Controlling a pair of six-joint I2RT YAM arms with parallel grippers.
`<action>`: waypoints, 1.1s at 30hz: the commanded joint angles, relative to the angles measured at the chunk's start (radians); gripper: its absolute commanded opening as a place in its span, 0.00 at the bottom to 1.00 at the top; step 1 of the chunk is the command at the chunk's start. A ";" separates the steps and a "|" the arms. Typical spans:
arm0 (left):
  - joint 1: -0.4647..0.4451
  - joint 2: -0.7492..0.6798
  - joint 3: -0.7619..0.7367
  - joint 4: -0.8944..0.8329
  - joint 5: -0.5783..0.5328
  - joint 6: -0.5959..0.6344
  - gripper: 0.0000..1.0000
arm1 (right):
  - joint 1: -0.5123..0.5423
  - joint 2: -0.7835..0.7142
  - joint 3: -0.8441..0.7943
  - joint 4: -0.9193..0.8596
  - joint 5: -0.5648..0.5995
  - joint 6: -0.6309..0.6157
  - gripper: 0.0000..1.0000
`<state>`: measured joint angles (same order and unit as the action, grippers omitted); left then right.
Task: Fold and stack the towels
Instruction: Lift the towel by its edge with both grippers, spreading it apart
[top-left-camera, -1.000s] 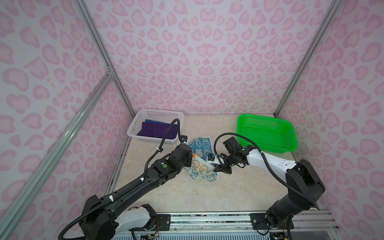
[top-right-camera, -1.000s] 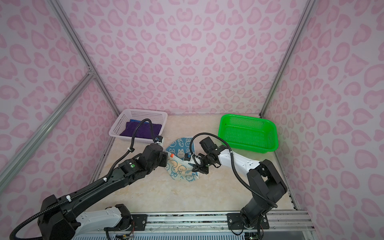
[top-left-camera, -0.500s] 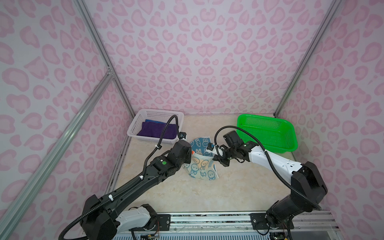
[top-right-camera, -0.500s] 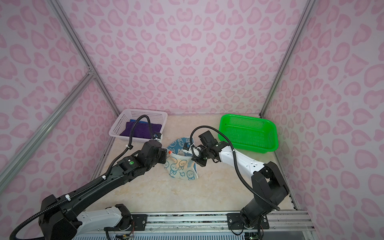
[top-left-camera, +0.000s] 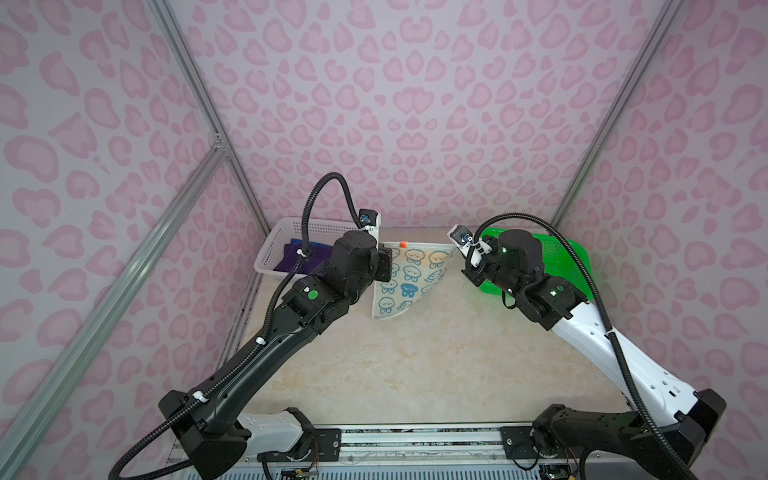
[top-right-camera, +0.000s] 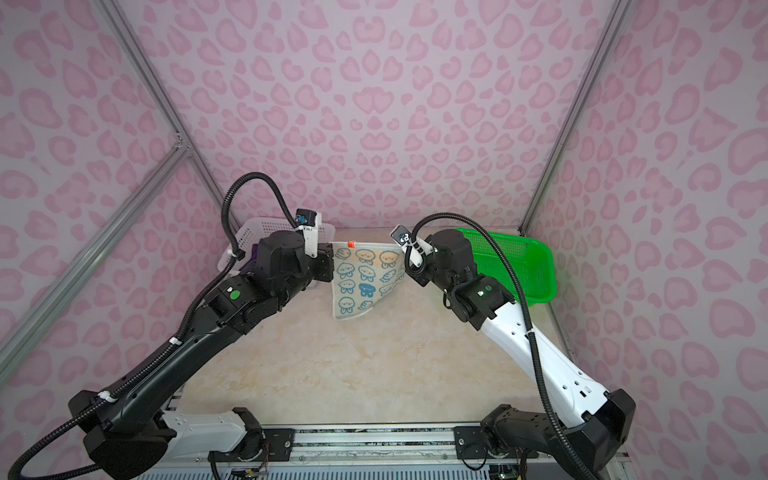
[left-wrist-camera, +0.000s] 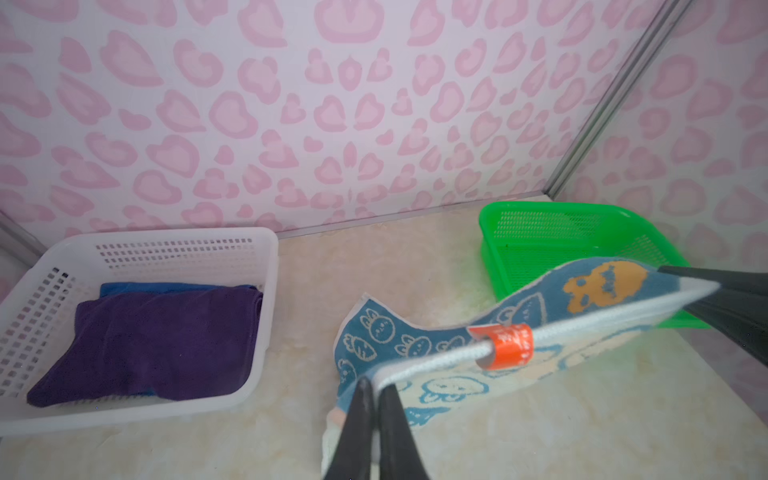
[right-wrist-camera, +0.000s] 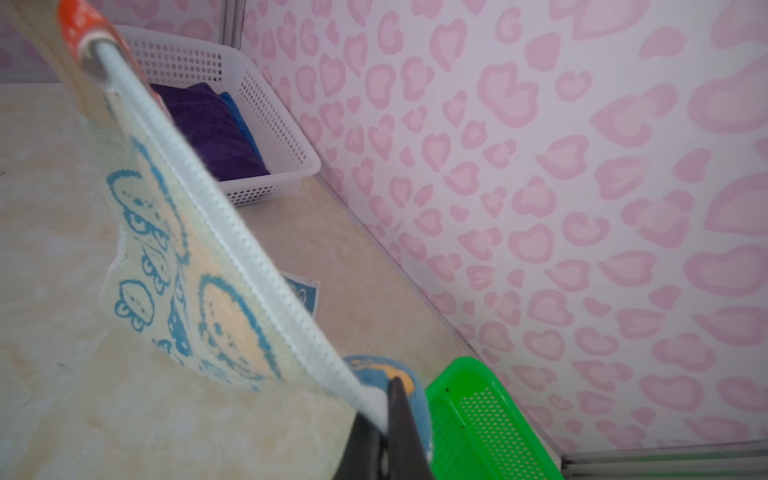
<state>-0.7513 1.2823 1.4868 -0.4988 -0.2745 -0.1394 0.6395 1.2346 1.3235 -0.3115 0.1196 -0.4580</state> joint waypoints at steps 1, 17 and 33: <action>-0.012 -0.031 0.061 -0.014 0.066 0.041 0.03 | 0.009 -0.035 0.031 -0.006 0.048 -0.028 0.00; -0.090 -0.242 0.052 -0.054 0.158 -0.085 0.03 | 0.369 -0.244 0.099 -0.097 0.345 -0.153 0.00; -0.079 -0.150 0.102 -0.012 -0.074 0.052 0.03 | 0.285 -0.123 0.124 -0.044 0.467 -0.180 0.00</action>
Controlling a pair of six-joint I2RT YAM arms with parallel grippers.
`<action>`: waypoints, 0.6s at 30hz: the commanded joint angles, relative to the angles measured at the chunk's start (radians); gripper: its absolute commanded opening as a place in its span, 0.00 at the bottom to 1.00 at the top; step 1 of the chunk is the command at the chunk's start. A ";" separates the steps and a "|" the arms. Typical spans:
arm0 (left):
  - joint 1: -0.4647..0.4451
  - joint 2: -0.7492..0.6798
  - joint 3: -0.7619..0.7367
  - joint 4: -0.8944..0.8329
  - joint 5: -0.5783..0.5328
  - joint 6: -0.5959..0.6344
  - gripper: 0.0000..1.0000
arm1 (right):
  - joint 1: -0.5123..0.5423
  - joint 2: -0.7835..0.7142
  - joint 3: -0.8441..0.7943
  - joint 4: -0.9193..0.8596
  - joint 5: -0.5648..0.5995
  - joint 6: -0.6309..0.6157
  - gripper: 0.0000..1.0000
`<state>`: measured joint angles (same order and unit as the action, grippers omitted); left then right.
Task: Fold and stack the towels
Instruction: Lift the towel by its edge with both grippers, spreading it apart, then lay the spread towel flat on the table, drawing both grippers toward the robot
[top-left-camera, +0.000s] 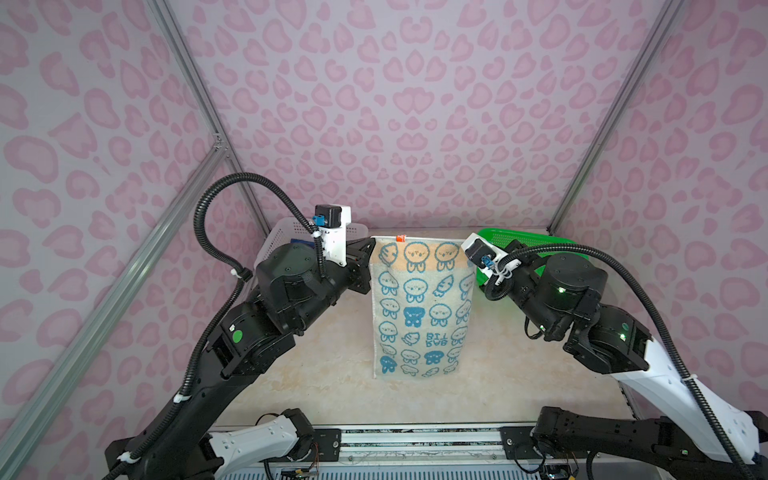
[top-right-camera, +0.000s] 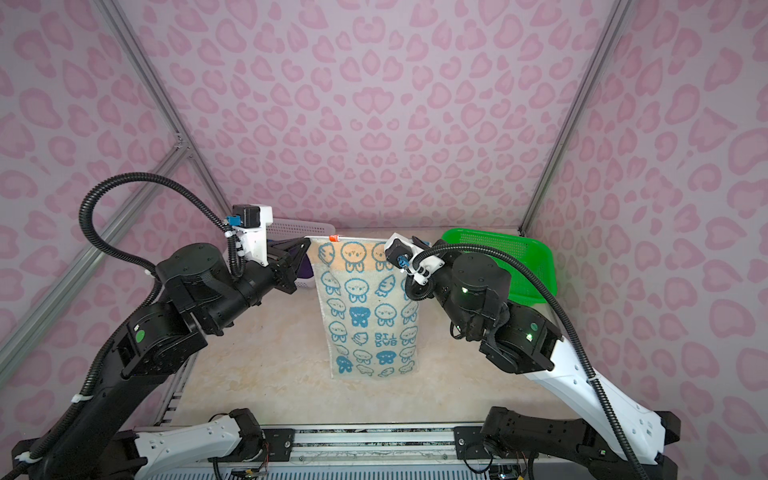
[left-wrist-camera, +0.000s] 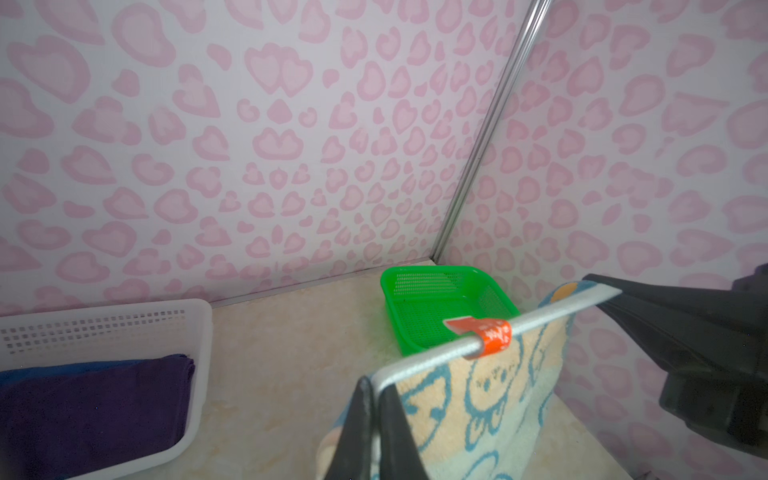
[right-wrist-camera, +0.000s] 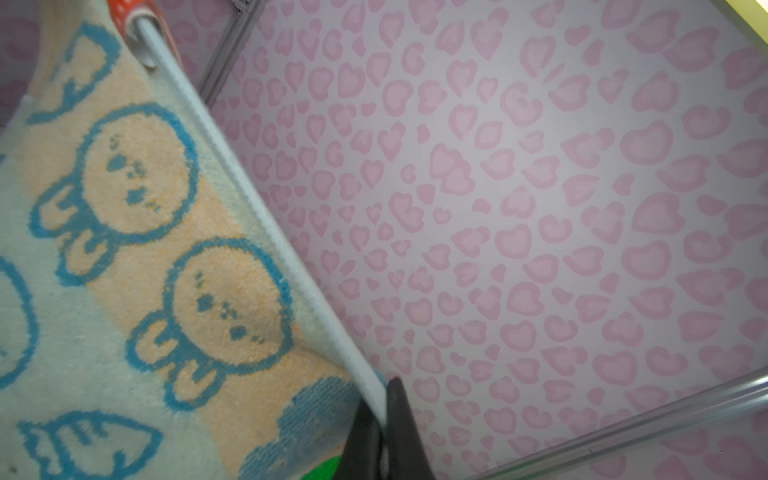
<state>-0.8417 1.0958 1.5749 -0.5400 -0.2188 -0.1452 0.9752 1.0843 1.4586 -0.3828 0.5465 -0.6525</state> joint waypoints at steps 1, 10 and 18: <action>0.025 0.064 0.014 0.031 -0.143 0.064 0.03 | -0.089 0.046 -0.016 0.028 0.009 0.035 0.00; 0.205 0.340 -0.011 0.099 -0.265 0.074 0.03 | -0.318 0.321 -0.036 0.144 -0.213 0.141 0.00; 0.292 0.604 0.048 0.115 -0.318 0.090 0.03 | -0.371 0.689 0.081 0.207 -0.206 0.192 0.00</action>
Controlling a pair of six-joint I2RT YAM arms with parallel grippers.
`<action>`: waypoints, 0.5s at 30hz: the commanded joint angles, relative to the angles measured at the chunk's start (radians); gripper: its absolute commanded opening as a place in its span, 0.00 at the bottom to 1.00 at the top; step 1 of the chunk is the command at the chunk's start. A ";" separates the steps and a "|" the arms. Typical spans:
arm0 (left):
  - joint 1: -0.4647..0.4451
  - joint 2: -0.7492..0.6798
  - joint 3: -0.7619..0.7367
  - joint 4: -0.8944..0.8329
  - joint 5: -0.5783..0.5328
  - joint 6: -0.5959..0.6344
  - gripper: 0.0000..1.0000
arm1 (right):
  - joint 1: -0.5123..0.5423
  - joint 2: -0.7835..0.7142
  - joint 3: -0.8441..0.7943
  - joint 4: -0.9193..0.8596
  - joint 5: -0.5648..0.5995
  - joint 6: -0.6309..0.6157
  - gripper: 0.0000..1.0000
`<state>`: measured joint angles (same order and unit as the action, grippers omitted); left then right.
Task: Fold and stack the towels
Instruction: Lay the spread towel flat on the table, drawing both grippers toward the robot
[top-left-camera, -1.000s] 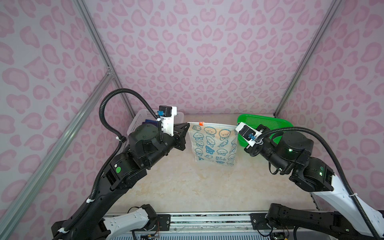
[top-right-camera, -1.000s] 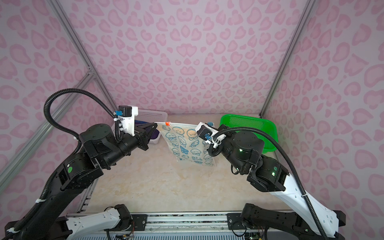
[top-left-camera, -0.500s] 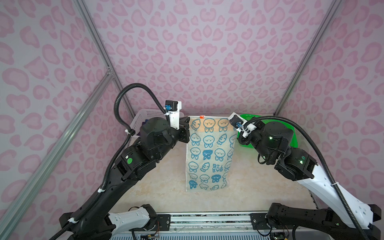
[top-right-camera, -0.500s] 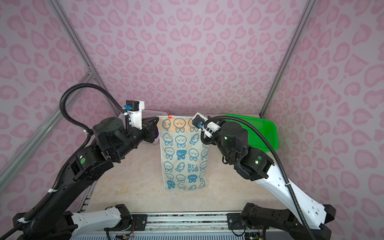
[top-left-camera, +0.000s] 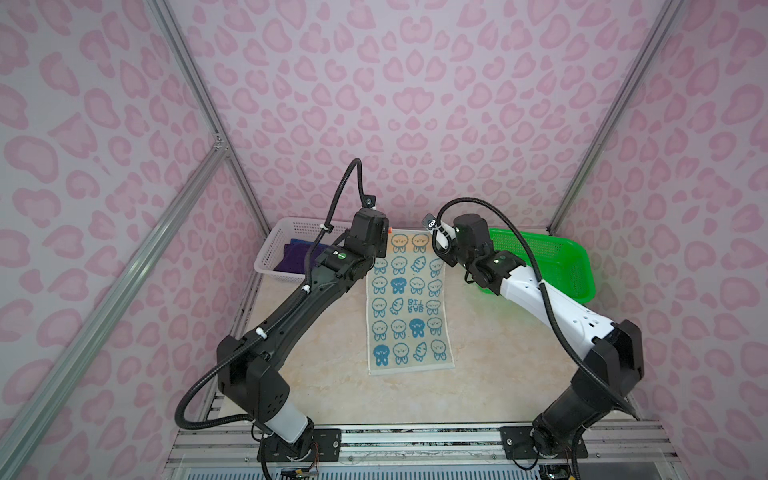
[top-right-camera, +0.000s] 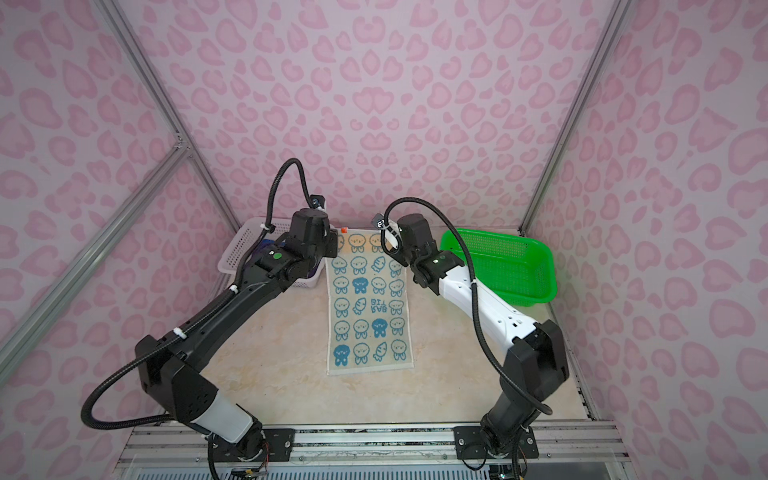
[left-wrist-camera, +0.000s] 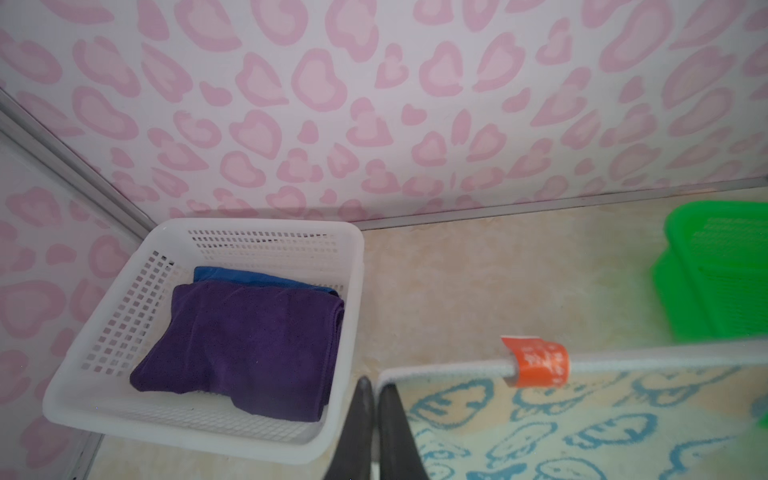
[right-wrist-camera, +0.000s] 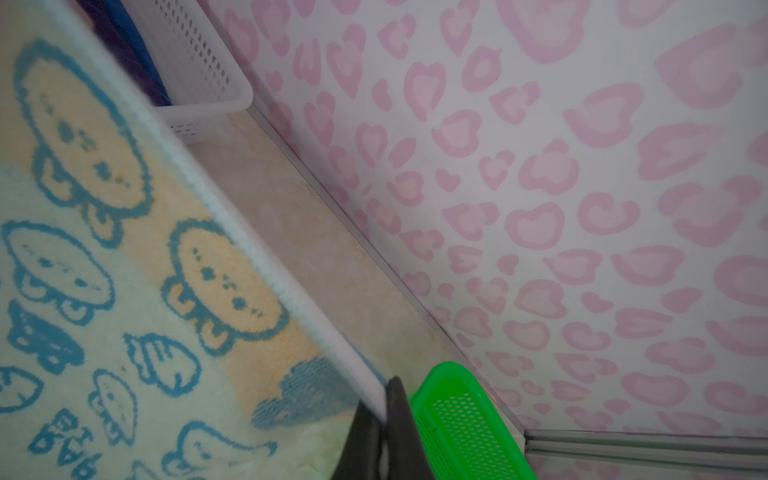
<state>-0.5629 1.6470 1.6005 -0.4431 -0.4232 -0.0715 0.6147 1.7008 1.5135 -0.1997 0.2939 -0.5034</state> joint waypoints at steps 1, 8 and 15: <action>0.015 0.075 0.022 0.020 -0.116 0.016 0.03 | -0.013 0.104 0.043 0.022 0.045 0.050 0.00; 0.020 0.167 -0.016 0.043 -0.097 -0.004 0.03 | -0.029 0.249 0.080 0.002 -0.009 0.107 0.00; 0.020 0.130 -0.098 0.027 -0.037 -0.067 0.03 | -0.029 0.167 -0.072 -0.004 -0.100 0.168 0.00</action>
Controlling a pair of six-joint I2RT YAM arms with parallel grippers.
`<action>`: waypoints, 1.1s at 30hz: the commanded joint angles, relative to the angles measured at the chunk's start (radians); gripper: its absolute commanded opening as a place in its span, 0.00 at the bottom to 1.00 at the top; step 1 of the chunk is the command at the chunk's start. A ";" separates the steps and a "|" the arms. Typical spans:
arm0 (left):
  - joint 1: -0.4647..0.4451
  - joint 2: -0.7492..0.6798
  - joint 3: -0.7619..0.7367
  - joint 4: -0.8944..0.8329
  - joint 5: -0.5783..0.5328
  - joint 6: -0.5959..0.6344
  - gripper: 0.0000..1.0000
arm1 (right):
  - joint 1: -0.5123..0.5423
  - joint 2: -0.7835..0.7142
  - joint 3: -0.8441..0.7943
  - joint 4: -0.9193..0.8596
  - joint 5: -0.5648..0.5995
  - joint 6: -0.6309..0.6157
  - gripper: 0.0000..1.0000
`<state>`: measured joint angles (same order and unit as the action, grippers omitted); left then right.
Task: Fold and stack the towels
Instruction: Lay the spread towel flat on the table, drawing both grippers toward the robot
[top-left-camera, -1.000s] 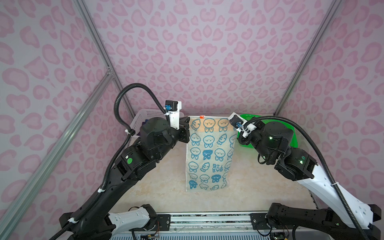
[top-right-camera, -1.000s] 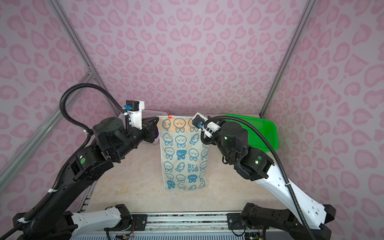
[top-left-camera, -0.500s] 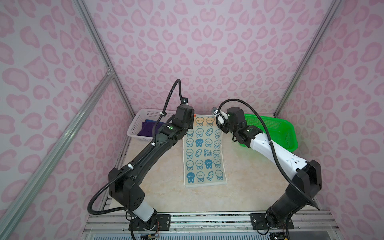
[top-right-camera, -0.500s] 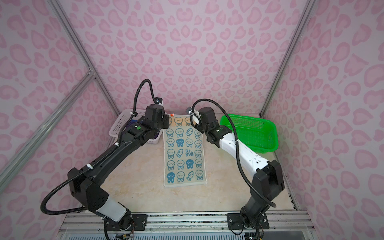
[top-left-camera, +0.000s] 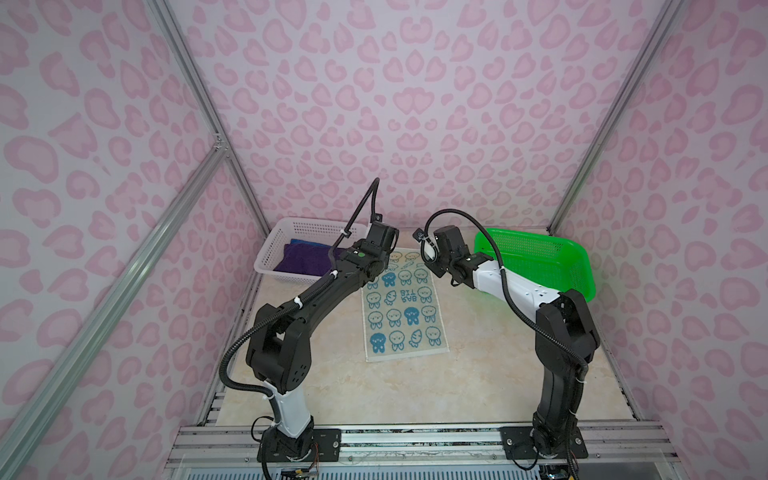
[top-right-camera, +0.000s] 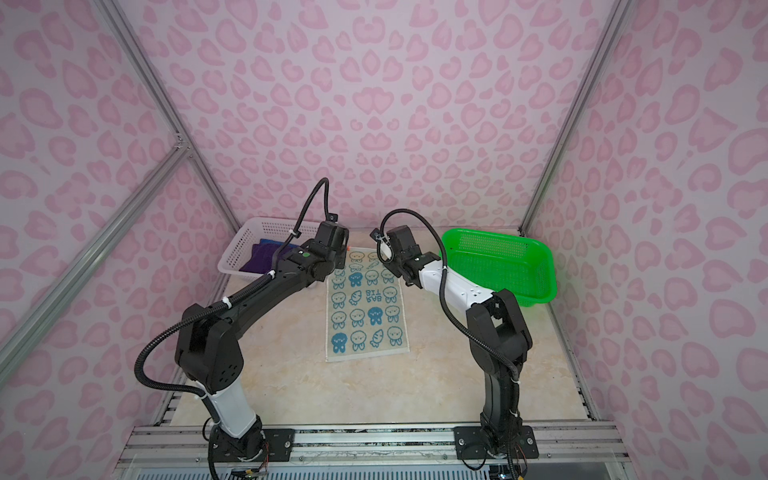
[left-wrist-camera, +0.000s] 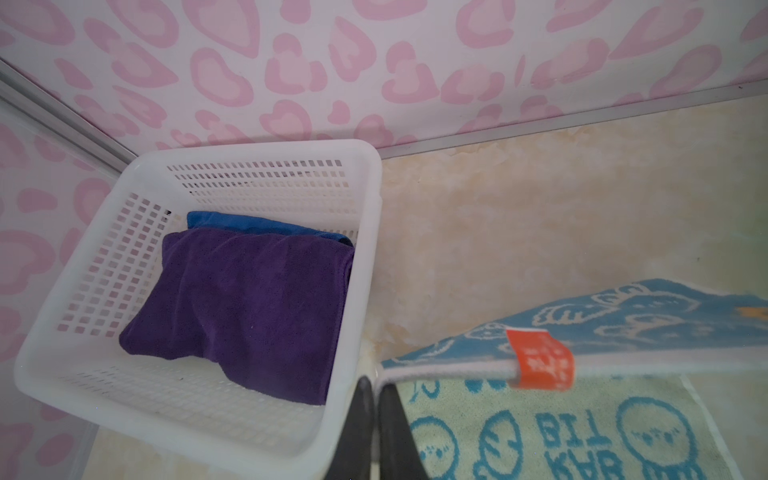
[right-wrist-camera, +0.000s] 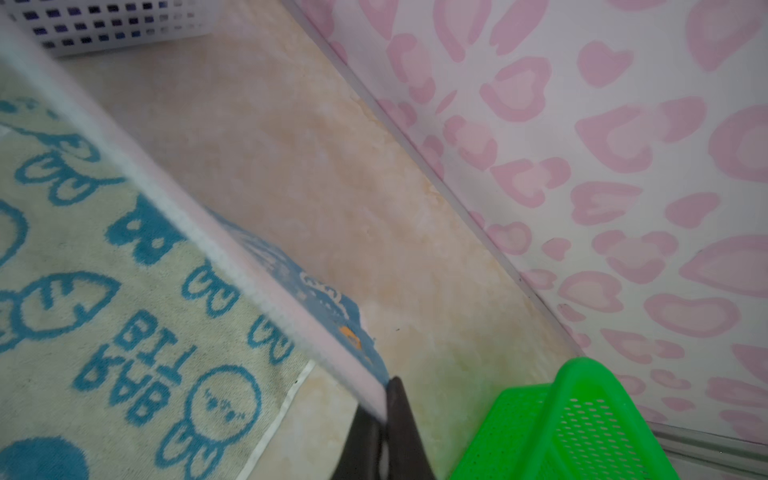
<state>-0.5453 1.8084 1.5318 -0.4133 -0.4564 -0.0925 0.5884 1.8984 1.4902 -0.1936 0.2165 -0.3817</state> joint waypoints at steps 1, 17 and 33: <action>0.001 -0.050 -0.049 -0.003 0.010 -0.056 0.03 | -0.001 -0.050 -0.072 -0.015 -0.035 0.053 0.00; -0.116 -0.319 -0.392 -0.102 0.035 -0.137 0.03 | 0.123 -0.310 -0.376 -0.213 -0.151 0.129 0.00; -0.215 -0.407 -0.619 -0.090 0.091 -0.299 0.02 | 0.235 -0.324 -0.532 -0.253 -0.207 0.246 0.00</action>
<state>-0.7452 1.3960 0.9333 -0.5201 -0.3561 -0.3492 0.8211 1.5558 0.9714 -0.4126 0.0170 -0.1711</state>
